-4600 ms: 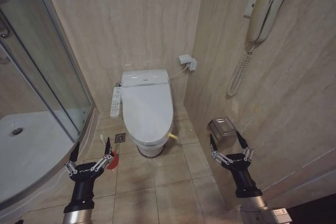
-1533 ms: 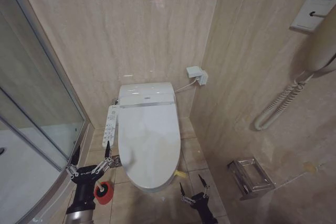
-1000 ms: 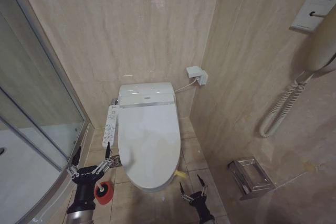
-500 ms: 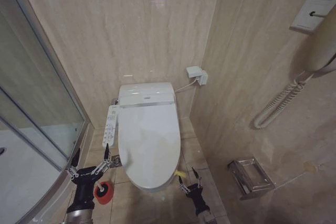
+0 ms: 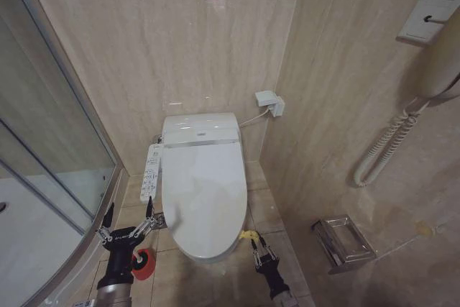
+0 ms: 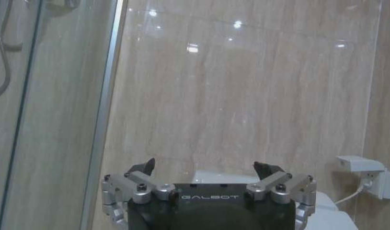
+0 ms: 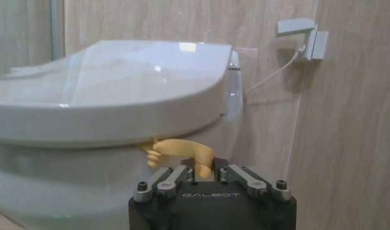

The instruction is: Open the toilet lid, clean the toilet bowl with a toilet brush, close the toilet lid, and flush.

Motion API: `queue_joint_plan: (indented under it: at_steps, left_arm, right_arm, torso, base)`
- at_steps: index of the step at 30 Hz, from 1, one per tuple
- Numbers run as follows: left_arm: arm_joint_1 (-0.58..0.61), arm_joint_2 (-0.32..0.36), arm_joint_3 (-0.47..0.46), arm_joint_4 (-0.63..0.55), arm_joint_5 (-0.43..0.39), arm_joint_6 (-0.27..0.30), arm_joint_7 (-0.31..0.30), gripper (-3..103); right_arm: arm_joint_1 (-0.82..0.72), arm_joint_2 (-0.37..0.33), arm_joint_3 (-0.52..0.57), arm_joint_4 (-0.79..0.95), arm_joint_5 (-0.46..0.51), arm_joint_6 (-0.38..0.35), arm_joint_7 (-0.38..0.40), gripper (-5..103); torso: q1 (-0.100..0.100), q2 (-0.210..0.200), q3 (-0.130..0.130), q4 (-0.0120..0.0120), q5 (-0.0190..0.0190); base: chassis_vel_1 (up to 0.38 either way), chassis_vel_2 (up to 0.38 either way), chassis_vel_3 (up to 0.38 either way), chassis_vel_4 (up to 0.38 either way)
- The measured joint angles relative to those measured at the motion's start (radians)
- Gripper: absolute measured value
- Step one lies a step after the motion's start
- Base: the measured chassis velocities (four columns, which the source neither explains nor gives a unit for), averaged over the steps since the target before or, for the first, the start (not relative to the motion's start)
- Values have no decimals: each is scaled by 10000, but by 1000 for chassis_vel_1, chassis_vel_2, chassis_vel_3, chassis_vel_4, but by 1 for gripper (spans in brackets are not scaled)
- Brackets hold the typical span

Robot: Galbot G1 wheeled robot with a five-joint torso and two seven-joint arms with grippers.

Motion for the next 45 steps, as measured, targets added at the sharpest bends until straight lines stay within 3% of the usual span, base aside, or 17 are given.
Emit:
queue_joint_plan:
  at_steps: [7, 8, 19, 27, 30, 36, 45]
  left_arm:
    - [34, 46, -17, -29, 4, -15, 2, 100]
    - [45, 63, -29, -58, 0, -23, 1, 100]
    - [-17, 200, -169, -95, -147, -39, -19, 100]
    - [-204, 494, -755, -897, -976, 93, -76, 100]
    - [-305, 544, -1328, -1312, -1157, 75, -78, 100]
    - [-581, 742, -2056, -968, -1533, 125, -84, 100]
    - [-760, 774, -2166, 88, -1719, 157, -102, 100]
  right_arm:
    - [-486, 85, -183, 641, -3, 136, -98, 19]
    - [-611, 102, -216, 793, 12, 188, -112, 1]
    - [-1618, -7, -299, 3015, 389, 481, -35, 0]
    - [-2441, -237, -187, 5126, 735, 469, 125, 0]
    - [-2589, -302, -157, 6112, 904, 284, 138, 0]
    - [-2435, -552, -117, 7375, 1378, -189, 124, 0]
    - [-1295, -1725, 128, 8502, 2723, -1162, -162, 0]
  torso:
    - [0, 0, 0, 0, 0]
    - [0, 0, 0, 0, 0]
    - [0, 0, 0, 1, 1]
    - [0, 0, 0, 1, 0]
    - [0, 0, 0, 2, 2]
    - [0, 0, 0, 2, 0]
    - [1, -1, 2, 4, -1]
  base:
    - [0, 0, 0, 0]
    - [0, 0, 0, 0]
    - [0, 0, 0, 0]
    - [0, 0, 0, 0]
    - [0, 0, 0, 0]
    - [0, 0, 0, 0]
    - [0, 0, 0, 0]
